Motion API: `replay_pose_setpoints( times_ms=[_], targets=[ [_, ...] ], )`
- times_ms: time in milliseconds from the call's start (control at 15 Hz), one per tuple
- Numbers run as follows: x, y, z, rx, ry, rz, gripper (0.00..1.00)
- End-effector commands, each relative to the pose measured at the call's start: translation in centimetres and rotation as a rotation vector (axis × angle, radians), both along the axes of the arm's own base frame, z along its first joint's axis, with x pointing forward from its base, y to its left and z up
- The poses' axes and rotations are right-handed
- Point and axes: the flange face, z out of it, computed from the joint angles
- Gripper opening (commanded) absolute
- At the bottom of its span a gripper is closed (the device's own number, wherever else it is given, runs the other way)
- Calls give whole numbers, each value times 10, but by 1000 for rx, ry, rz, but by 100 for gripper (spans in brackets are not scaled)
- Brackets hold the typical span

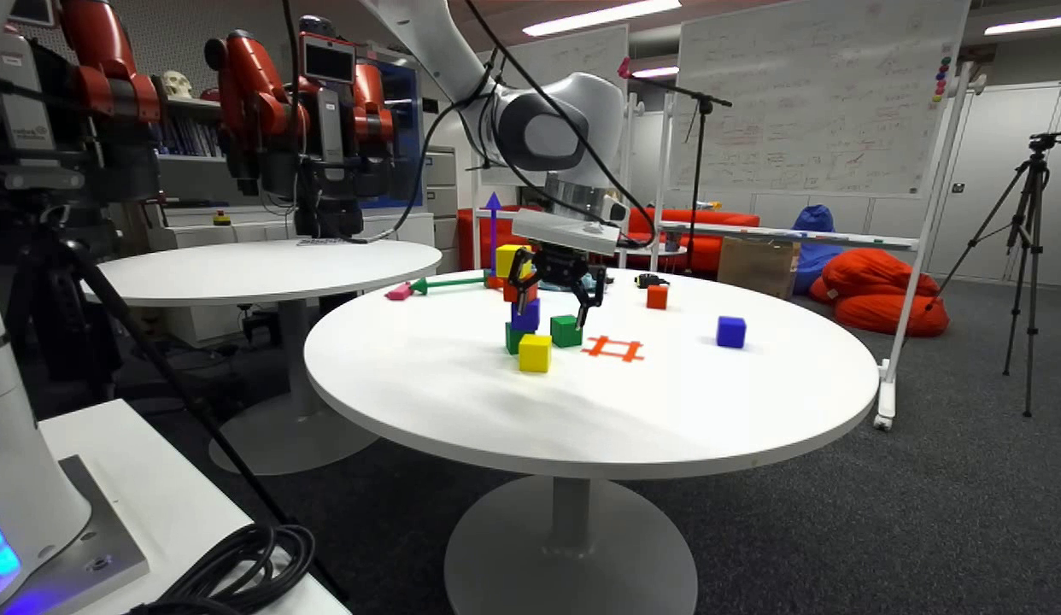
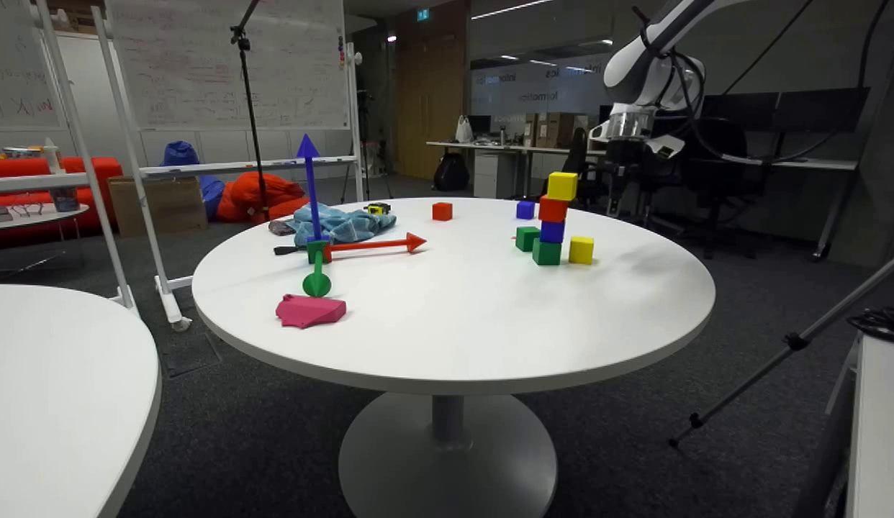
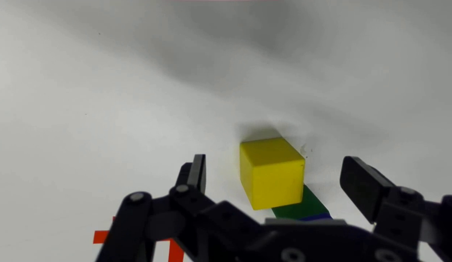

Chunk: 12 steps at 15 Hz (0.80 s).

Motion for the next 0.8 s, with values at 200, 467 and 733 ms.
replay_pose_setpoints(
  times_ms=[200, 467, 733],
  targets=[
    [5, 11, 0, 144, -73, -22, 100],
    [6, 15, 1, 172, -86, -34, 100],
    [6, 15, 1, 172, -87, -34, 100]
  ],
)
